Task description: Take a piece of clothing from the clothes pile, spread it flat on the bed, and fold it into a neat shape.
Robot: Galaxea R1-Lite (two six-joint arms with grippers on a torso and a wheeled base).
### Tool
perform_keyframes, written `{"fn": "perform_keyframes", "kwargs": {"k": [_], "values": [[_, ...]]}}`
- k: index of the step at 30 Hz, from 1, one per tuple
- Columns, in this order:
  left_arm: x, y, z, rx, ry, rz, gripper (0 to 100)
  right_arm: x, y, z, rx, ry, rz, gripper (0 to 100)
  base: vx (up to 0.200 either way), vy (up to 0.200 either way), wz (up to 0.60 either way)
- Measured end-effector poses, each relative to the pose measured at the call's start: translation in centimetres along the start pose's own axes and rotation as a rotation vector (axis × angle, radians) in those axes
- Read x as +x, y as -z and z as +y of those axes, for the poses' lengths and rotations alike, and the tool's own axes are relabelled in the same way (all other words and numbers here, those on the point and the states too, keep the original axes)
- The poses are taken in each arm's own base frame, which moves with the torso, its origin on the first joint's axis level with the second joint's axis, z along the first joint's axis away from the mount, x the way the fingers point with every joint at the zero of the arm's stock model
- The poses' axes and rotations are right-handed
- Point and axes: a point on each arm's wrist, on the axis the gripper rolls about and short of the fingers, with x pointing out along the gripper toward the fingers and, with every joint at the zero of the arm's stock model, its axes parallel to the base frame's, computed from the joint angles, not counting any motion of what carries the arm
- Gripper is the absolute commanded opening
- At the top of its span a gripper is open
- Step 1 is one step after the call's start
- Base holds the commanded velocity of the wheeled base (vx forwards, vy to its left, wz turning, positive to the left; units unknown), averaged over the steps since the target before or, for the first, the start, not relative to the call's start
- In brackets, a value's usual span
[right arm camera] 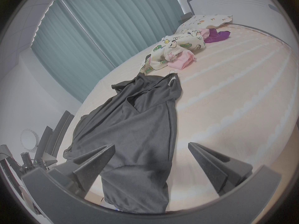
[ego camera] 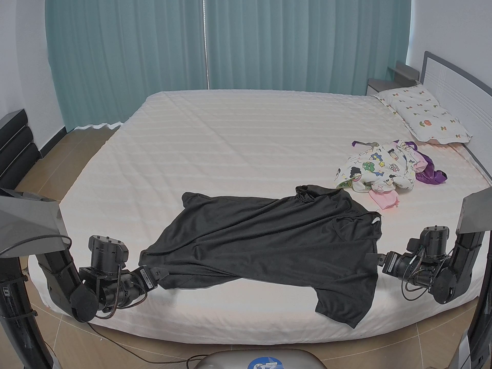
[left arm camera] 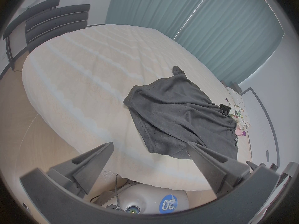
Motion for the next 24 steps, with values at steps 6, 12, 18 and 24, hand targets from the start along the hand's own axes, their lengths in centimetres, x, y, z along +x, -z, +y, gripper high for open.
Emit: {"fn": "perform_keyframes", "kwargs": {"k": [6,12,18,24], "values": [[1.4,0.5,-0.9,-0.063,0.037,-0.025,100,-0.1,0.9,0.4,-0.005,-0.004,0.056,100,0.0,0.0,0.0],[2.6,1.5,-1.8,-0.047,0.055,-0.029,100,0.1,1.4,0.6,-0.012,-0.007,0.08,100,0.0,0.0,0.0],[3.3,2.4,-1.9,-0.031,0.05,-0.005,100,0.2,1.6,0.6,-0.013,-0.005,0.089,100,0.0,0.0,0.0],[3.9,2.6,-1.8,-0.027,0.045,0.0,0,0.2,1.9,0.7,-0.017,-0.009,0.102,100,0.0,0.0,0.0]]}}
